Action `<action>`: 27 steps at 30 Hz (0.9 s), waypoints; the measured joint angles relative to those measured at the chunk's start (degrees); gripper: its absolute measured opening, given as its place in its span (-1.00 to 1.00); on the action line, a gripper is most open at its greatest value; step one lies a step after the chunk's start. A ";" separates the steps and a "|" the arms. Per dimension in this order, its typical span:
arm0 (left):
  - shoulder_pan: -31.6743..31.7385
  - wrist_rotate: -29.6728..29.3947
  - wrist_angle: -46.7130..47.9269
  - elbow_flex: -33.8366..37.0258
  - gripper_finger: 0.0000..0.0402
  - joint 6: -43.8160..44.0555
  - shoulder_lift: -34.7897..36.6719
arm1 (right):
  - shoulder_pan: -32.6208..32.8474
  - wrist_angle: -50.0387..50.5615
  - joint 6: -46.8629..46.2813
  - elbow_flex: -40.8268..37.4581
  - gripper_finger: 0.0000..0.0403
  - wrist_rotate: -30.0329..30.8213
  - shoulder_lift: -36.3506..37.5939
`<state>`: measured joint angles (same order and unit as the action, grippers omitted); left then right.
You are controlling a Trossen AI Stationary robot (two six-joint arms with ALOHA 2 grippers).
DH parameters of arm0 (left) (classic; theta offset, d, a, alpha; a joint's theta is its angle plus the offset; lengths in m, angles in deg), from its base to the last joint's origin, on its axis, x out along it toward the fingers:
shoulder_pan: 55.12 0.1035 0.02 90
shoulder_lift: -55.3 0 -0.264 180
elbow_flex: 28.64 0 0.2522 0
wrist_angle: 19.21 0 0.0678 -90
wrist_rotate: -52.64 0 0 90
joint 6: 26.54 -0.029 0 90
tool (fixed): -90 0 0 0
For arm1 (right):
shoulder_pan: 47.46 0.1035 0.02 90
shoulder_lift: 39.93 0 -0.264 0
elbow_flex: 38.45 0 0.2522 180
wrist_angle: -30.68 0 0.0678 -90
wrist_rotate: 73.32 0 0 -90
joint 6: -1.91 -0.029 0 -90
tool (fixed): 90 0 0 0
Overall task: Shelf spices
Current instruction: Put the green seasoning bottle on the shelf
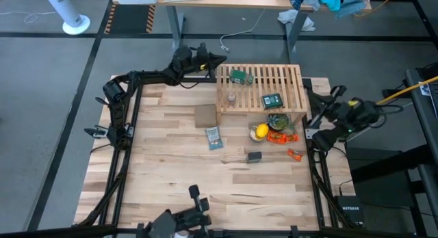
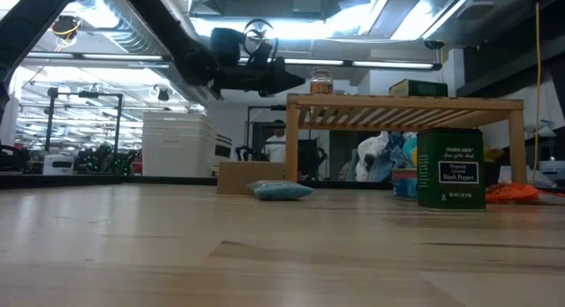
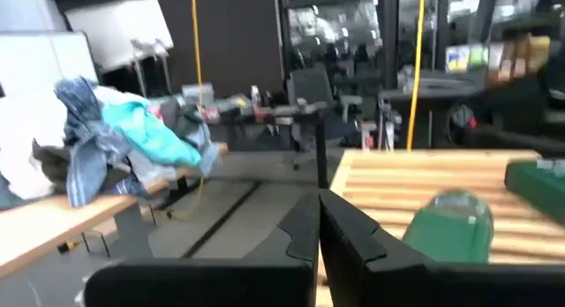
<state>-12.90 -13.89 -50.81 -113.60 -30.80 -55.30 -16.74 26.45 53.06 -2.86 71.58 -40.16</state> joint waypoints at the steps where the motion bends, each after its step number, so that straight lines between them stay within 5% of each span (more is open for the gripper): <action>1: 0.20 0.65 1.89 -0.65 -0.99 -0.58 0.00 | 0.00 1.47 -0.79 0.79 -0.97 0.13 0.00; 16: 0.54 1.68 9.14 -3.82 -1.00 -3.94 0.00 | 0.00 4.49 -2.96 1.60 -0.99 5.07 -1.71; 27: 0.54 1.68 9.18 -3.82 -1.00 -4.10 0.00 | 0.00 5.57 -2.92 15.72 -1.00 3.97 -13.67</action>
<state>-12.36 -12.21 -41.63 -117.42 -34.90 -55.30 -16.74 32.02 50.14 12.85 75.55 -53.83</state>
